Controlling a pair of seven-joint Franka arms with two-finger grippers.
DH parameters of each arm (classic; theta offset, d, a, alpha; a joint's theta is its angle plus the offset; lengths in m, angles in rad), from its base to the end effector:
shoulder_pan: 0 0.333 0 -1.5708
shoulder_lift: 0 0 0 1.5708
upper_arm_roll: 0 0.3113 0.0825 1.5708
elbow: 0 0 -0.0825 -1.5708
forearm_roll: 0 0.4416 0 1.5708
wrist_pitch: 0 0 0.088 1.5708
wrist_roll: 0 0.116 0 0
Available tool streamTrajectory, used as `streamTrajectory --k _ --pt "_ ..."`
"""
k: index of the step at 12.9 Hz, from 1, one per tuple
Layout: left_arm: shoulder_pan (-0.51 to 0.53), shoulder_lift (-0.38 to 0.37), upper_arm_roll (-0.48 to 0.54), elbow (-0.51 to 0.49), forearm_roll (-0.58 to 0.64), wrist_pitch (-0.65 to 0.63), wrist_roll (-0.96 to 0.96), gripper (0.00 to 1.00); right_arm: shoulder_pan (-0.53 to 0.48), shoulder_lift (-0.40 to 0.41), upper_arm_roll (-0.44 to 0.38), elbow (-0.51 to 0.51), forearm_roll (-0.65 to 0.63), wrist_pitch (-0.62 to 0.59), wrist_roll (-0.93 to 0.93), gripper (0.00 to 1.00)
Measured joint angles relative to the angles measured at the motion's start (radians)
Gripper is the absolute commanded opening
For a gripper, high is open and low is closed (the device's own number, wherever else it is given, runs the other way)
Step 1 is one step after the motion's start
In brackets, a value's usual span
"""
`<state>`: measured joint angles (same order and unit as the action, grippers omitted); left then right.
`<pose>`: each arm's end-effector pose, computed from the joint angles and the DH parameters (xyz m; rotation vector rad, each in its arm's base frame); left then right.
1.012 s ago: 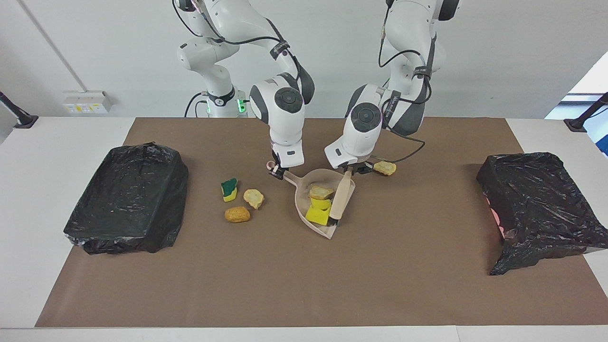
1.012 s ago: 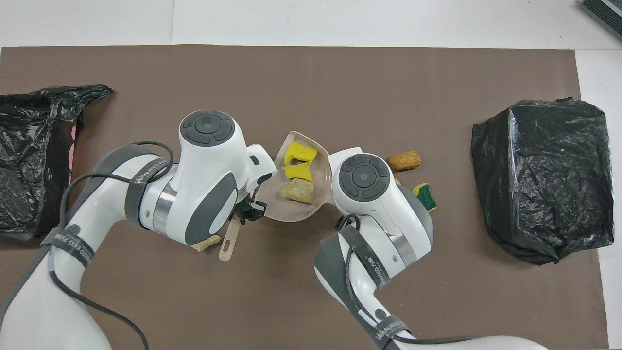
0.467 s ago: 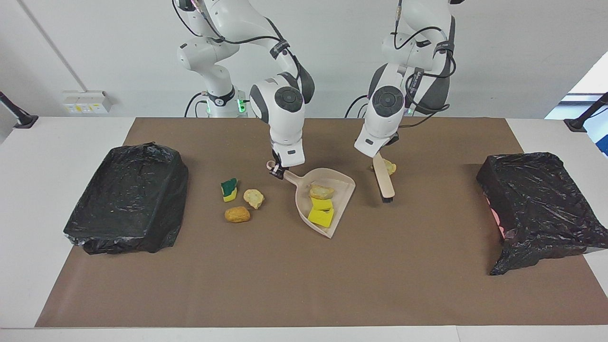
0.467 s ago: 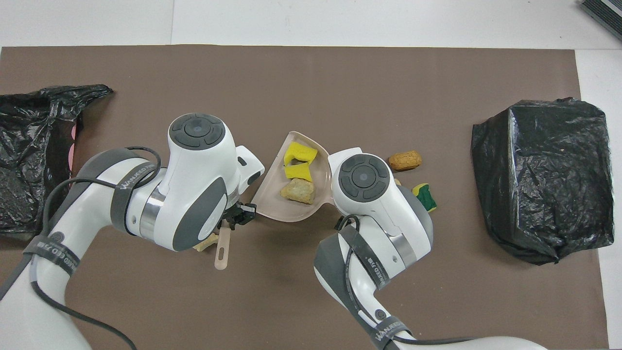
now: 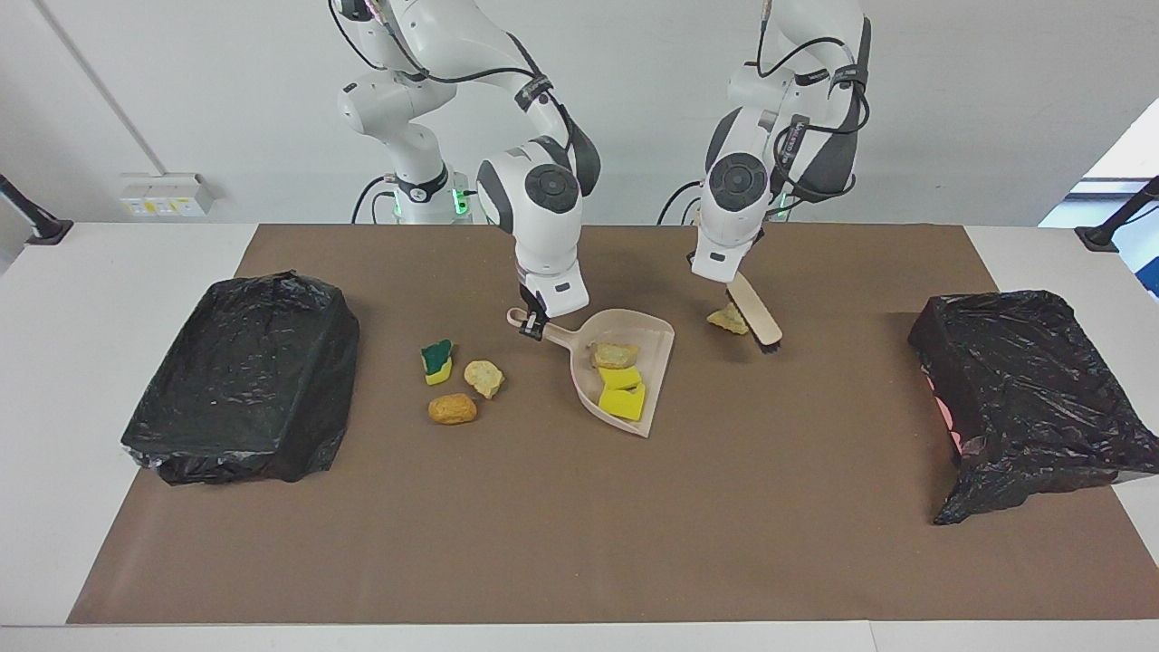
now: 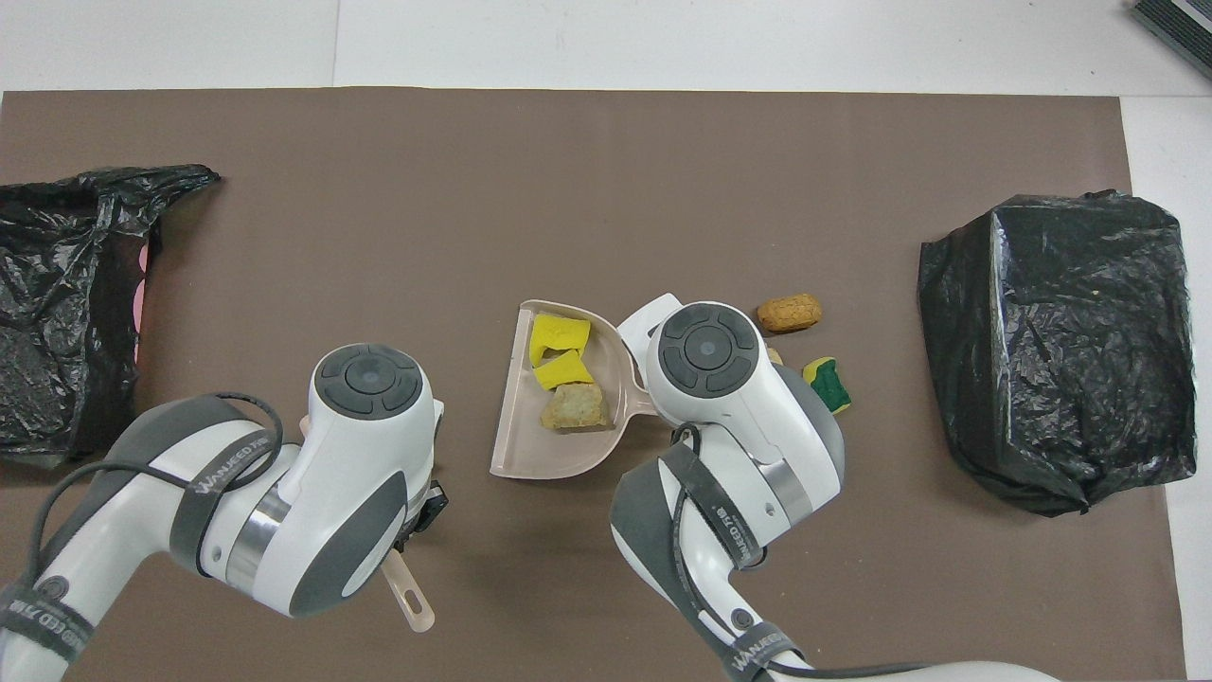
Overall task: Sweep and dump trash in bin
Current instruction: 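Sweep the bread crusts into the dustpan with the left gripper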
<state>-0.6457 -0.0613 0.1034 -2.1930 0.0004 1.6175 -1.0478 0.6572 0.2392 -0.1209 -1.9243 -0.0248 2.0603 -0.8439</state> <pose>0.4288 -0.2584 0.3393 -2.6471 -0.6809 0.5093 0.5517 0.3281 0.3143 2.3785 1.9931 -0.1679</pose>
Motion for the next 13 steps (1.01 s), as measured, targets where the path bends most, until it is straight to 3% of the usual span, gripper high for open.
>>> streamTrajectory --k 5,9,13 --pt "-0.002 -0.091 0.0 -0.19 -0.045 0.204 -0.104 0.0 -0.001 -0.001 0.0 -0.017 0.0 0.004 -0.073 0.0" --pt "-0.056 -0.059 -0.008 -0.211 -0.18 0.407 0.016 0.0 0.0 -0.003 0.0 -0.022 0.0 0.004 -0.062 0.0" --pt "-0.126 -0.027 -0.01 -0.183 -0.221 0.562 0.149 0.0 0.0 -0.005 0.0 -0.027 0.0 0.004 -0.045 0.0"
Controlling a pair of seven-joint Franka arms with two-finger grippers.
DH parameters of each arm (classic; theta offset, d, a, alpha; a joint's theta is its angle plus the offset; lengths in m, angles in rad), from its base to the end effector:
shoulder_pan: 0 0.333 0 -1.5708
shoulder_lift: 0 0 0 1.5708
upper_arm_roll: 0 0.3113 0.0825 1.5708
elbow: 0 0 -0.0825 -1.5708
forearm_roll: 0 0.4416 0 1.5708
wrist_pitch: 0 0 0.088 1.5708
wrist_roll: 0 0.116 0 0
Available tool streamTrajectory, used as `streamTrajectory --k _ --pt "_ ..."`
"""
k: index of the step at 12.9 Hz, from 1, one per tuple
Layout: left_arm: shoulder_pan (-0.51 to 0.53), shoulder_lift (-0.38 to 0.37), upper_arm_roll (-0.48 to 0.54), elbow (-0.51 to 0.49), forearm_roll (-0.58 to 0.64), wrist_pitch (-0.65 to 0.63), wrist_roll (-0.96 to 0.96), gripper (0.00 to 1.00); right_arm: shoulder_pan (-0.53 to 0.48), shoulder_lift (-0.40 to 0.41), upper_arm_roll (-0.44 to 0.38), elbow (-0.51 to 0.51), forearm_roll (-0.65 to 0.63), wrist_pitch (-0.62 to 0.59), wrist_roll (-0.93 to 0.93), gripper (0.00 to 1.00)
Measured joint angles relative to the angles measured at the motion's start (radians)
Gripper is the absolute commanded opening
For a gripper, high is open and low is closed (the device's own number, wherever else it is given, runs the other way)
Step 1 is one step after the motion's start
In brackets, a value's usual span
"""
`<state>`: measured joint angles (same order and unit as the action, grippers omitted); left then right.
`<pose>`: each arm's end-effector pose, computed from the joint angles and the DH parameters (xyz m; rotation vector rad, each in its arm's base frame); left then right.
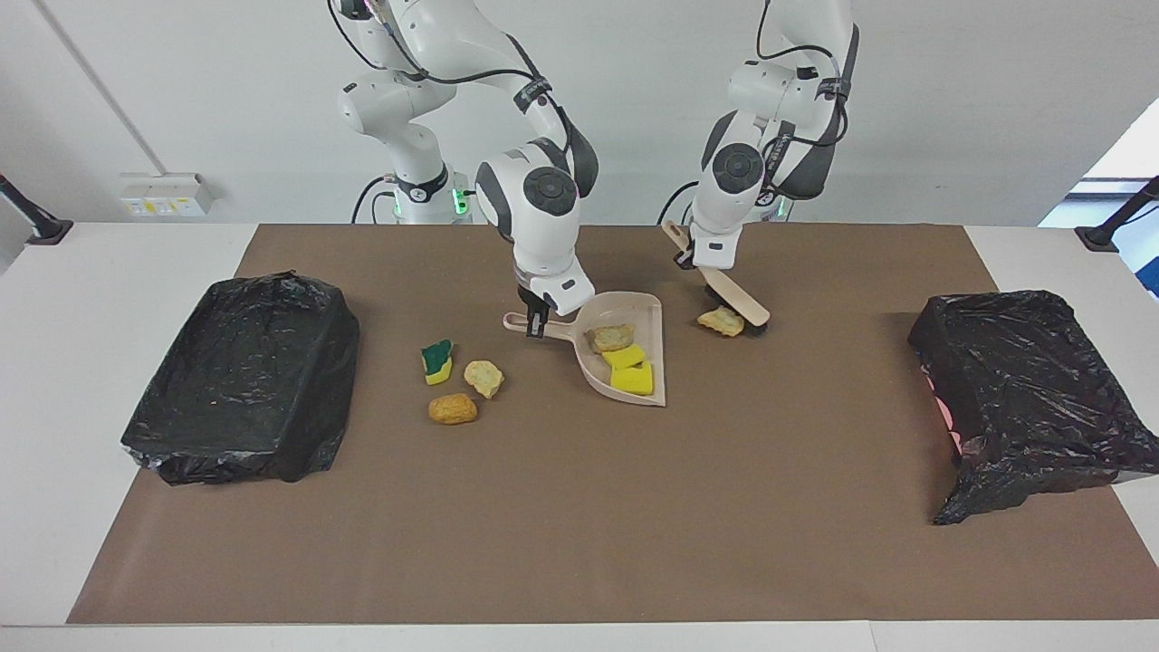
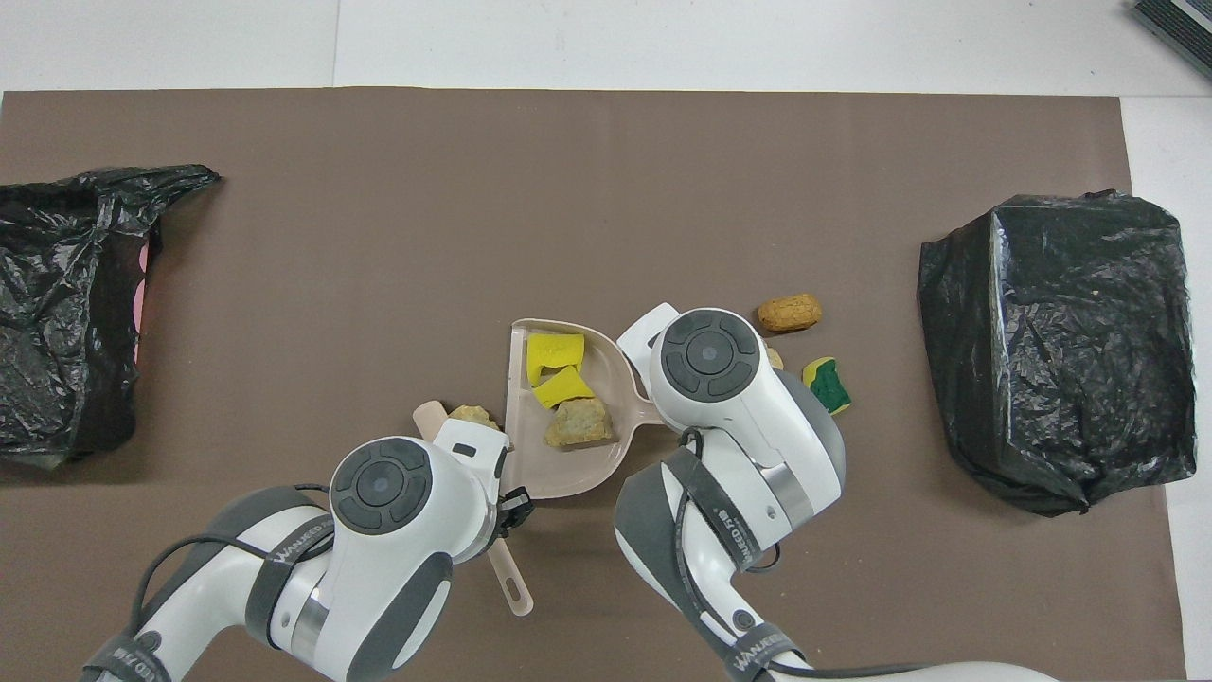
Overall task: Sweep and dump trash in bin
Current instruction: 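Sweep the bread crusts into the dustpan with the left gripper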
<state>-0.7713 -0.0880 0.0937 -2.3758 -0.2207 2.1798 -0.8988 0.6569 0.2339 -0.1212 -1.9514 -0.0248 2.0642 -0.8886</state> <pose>0.3968 -0.3325 0.2982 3.0251 0.5456 -0.3171 0.5455 0.3235 0.3048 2.3376 2.0480 -0.1966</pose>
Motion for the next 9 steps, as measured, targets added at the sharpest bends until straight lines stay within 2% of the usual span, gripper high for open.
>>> streamTrajectory --k 4,7,9 --pt "-0.059 0.019 -0.001 0.06 -0.005 0.025 0.184 0.0 0.001 -0.002 0.0 -0.004 0.0 0.0 0.018 0.0" --pt "-0.065 0.047 0.002 0.126 -0.011 0.016 0.2 0.0 0.003 -0.003 0.0 -0.005 0.0 0.0 0.032 0.0" --pt "-0.054 0.05 0.013 0.187 -0.013 -0.049 0.203 0.0 0.003 -0.003 0.0 -0.005 0.0 0.0 0.033 0.0"
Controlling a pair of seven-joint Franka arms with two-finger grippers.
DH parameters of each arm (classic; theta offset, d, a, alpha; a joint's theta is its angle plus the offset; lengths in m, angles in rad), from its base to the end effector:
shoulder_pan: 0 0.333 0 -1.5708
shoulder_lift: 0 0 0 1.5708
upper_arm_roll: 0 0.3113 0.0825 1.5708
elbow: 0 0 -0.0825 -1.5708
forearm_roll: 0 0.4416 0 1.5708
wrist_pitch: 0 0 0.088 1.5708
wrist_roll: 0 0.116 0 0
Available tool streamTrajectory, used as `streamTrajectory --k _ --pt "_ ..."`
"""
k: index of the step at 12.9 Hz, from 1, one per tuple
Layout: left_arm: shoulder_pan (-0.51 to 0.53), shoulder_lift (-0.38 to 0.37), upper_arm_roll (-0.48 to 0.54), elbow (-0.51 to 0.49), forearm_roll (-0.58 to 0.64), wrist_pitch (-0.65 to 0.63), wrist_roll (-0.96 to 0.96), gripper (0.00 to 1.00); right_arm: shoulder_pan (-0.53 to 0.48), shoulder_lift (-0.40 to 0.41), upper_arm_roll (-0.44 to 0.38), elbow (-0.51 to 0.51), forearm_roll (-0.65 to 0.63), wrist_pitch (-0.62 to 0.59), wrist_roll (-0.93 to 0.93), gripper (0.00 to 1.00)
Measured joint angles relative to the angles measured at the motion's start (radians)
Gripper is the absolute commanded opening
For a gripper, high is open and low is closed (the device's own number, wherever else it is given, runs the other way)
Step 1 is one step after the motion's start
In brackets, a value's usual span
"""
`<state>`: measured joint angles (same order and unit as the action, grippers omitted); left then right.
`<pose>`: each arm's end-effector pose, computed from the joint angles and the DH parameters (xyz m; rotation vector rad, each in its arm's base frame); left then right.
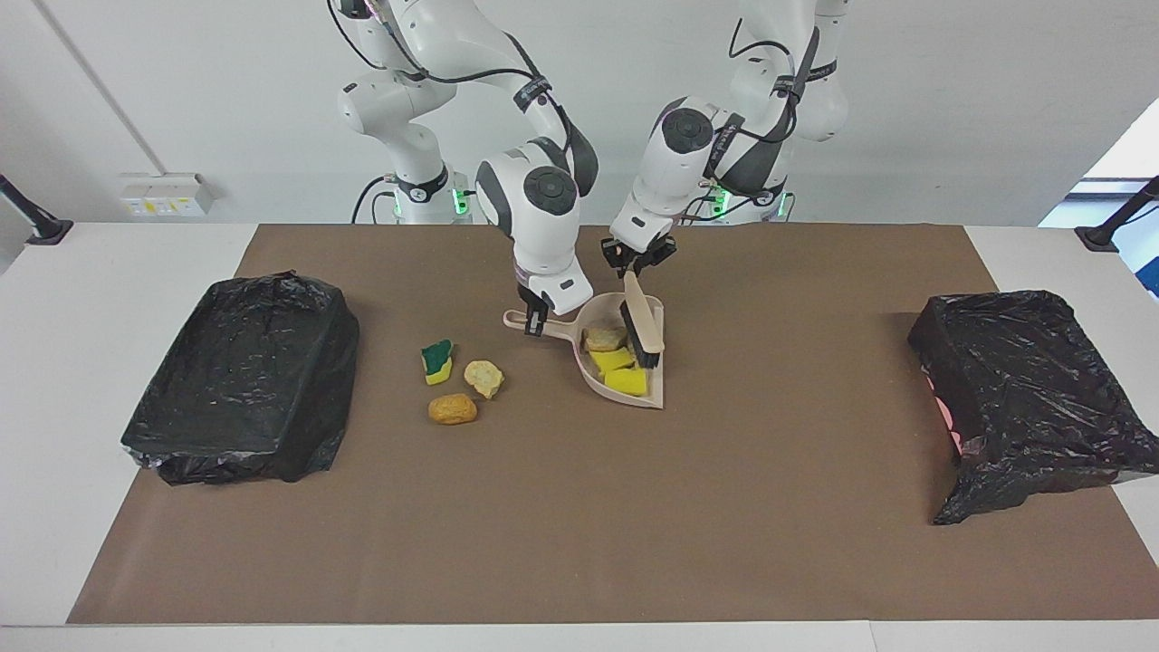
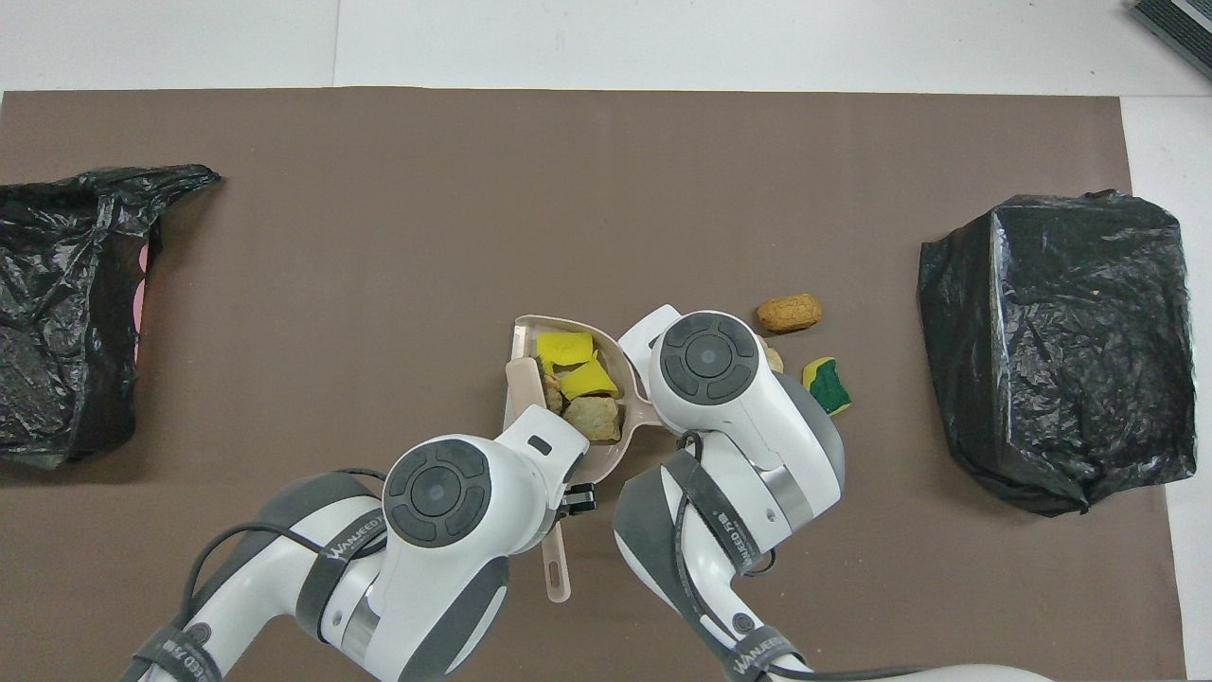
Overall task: Sweep and dump trash in bin
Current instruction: 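Sweep the bread crusts into the dustpan with the left gripper, then carry the dustpan to the black bag with the right gripper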
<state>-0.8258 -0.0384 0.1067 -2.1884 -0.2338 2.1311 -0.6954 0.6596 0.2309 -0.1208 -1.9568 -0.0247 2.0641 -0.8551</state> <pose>0.4224 -0.3856 0.3580 2.9897 0.1538 -0.2180 0.5431 0.3243 0.3041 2.3674 2.0111 -0.1994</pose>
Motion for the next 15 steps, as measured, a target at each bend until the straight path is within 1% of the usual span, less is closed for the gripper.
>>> streamTrajectory --k 3,5,7,10,12,13,15 --pt "0.067 -0.019 0.014 0.07 0.0 -0.156 0.092 0.0 0.0 0.0 0.0 0.0 0.0 0.0 0.0 0.0" --pt "0.113 -0.055 0.02 0.075 0.003 -0.267 0.15 0.0 0.0 0.0 0.0 0.0 0.0 0.0 0.002 0.0" --pt "0.118 -0.097 0.02 0.064 0.05 -0.34 0.159 0.0 -0.002 -0.001 0.0 0.001 0.0 0.0 0.026 0.0" --pt "0.113 -0.154 -0.016 -0.002 0.089 -0.358 0.14 0.0 -0.052 -0.011 -0.005 0.025 0.0 -0.017 0.046 0.0" --pt "0.112 -0.189 -0.072 -0.055 0.092 -0.354 0.088 0.0 -0.108 -0.044 -0.007 0.043 0.0 -0.042 0.046 0.0" --pt "0.112 -0.201 -0.116 -0.081 0.092 -0.341 0.039 0.0 -0.136 -0.065 -0.007 0.049 -0.001 -0.05 0.046 0.0" --pt "0.094 -0.213 -0.204 -0.149 0.092 -0.254 -0.08 0.0 -0.191 -0.095 -0.009 0.077 -0.002 -0.09 0.046 0.0"
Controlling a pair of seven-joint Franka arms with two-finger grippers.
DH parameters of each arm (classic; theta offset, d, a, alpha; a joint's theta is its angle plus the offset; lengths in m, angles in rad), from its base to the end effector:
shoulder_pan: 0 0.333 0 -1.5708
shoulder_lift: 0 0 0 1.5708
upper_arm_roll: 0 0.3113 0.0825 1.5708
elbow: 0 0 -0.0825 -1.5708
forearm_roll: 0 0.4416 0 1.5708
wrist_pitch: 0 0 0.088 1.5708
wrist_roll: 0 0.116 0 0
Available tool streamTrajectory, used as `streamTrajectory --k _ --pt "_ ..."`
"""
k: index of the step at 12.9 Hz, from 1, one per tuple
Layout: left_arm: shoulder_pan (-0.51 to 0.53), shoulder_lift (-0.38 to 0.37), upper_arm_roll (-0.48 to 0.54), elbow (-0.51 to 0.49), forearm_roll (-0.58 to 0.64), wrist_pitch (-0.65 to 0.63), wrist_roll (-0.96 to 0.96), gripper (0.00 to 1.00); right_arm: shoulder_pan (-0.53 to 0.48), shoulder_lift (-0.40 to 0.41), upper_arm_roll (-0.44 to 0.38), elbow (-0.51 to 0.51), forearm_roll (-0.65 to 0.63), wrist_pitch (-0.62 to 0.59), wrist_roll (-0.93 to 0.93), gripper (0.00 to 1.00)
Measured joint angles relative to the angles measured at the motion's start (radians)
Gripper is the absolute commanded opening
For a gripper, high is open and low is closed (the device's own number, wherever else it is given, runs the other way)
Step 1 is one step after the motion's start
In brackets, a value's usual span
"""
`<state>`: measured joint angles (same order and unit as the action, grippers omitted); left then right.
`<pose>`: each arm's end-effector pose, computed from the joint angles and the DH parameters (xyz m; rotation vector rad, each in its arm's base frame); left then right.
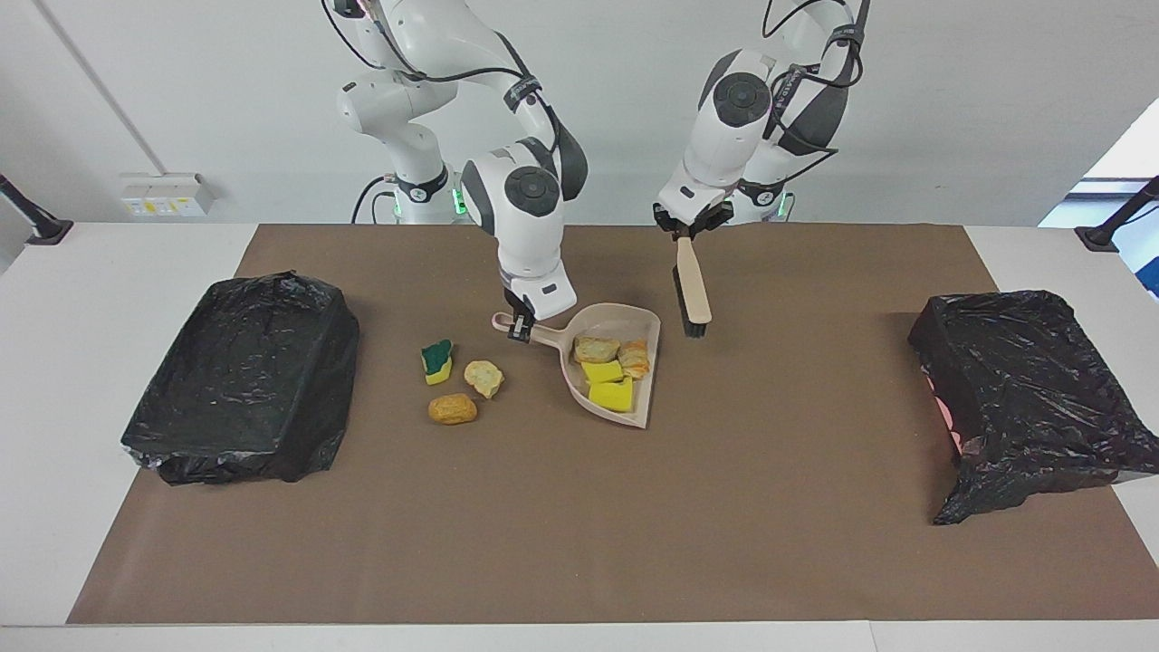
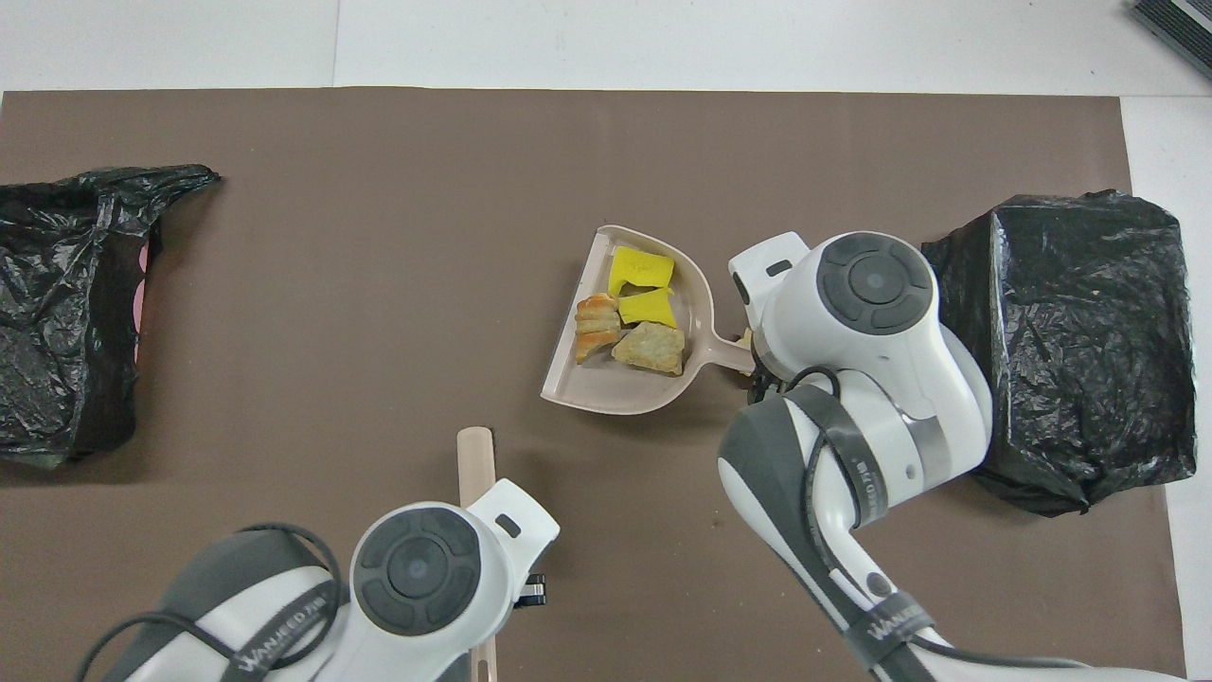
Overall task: Sweep and dump trash in bin
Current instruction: 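Carry the dustpan to the black bag with the right gripper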
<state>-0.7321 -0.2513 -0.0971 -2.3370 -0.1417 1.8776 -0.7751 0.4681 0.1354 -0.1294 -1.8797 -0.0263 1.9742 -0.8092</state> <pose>0.3226 -0.3691 0.3776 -3.0475 -0.0129 0.3383 0.6047 0.2130 0.3963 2.6015 1.7036 -0.0753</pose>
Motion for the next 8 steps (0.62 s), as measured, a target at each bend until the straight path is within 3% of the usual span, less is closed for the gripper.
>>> streamTrajectory --k 4,8 --pt "-0.158 -0.014 -0.024 -0.112 0.0 0.136 -0.166 0.0 -0.111 -0.02 -0.01 0.086 -0.027 -0.081 -0.001 0.0" --pt "-0.232 -0.016 -0.024 -0.223 0.0 0.259 -0.209 0.0 -0.245 -0.046 -0.014 0.098 -0.055 -0.092 -0.116 0.0"
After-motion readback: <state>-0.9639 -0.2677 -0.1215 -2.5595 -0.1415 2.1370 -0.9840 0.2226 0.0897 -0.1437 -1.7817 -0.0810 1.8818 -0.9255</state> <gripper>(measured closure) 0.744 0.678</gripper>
